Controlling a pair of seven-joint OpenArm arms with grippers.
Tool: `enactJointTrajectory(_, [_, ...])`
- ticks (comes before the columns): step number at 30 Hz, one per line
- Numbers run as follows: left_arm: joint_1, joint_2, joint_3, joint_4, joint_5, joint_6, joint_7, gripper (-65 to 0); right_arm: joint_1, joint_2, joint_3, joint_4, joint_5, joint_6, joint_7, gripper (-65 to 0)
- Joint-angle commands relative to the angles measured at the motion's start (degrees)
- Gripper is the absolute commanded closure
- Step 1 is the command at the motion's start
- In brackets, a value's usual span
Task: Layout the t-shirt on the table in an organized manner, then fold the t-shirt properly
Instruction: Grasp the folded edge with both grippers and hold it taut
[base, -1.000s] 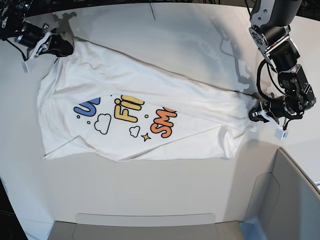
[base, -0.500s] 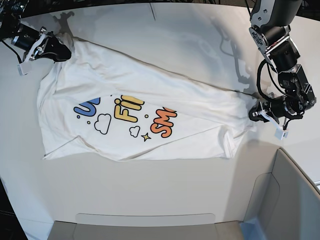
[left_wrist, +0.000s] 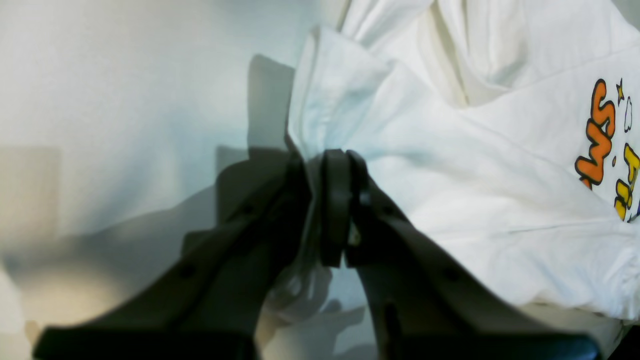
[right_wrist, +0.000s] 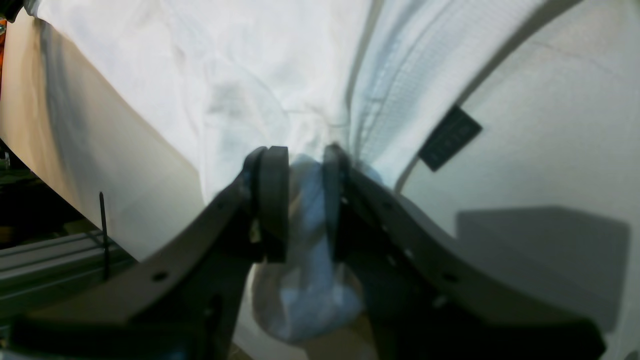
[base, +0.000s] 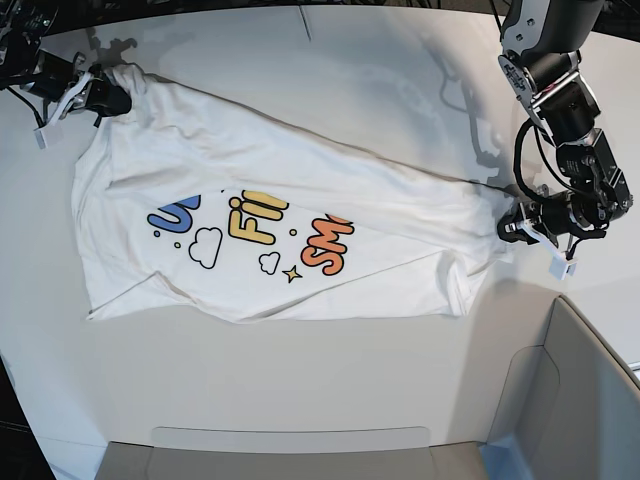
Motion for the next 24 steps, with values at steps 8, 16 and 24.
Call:
enactJointTrajectory(8, [0.8, -0.08, 0.34, -0.52, 6.38, 0.97, 5.36, -7.2, -3.44, 2.51, 7.11, 5.52, 9.53, 0.67, -0.28, -13.7])
enactJointTrajectory(16, [0.8, 0.71, 0.43, -0.52, 6.38, 0.97, 5.36, -7.2, -2.74, 2.86, 6.67, -1.25, -0.23, 0.67, -0.28, -13.7])
enactJointTrajectory(24, [0.8, 0.71, 9.66, -0.52, 6.38, 0.97, 5.36, -7.2, -0.54, 1.63, 0.07, -1.07, -1.28, 0.67, -0.28, -13.7])
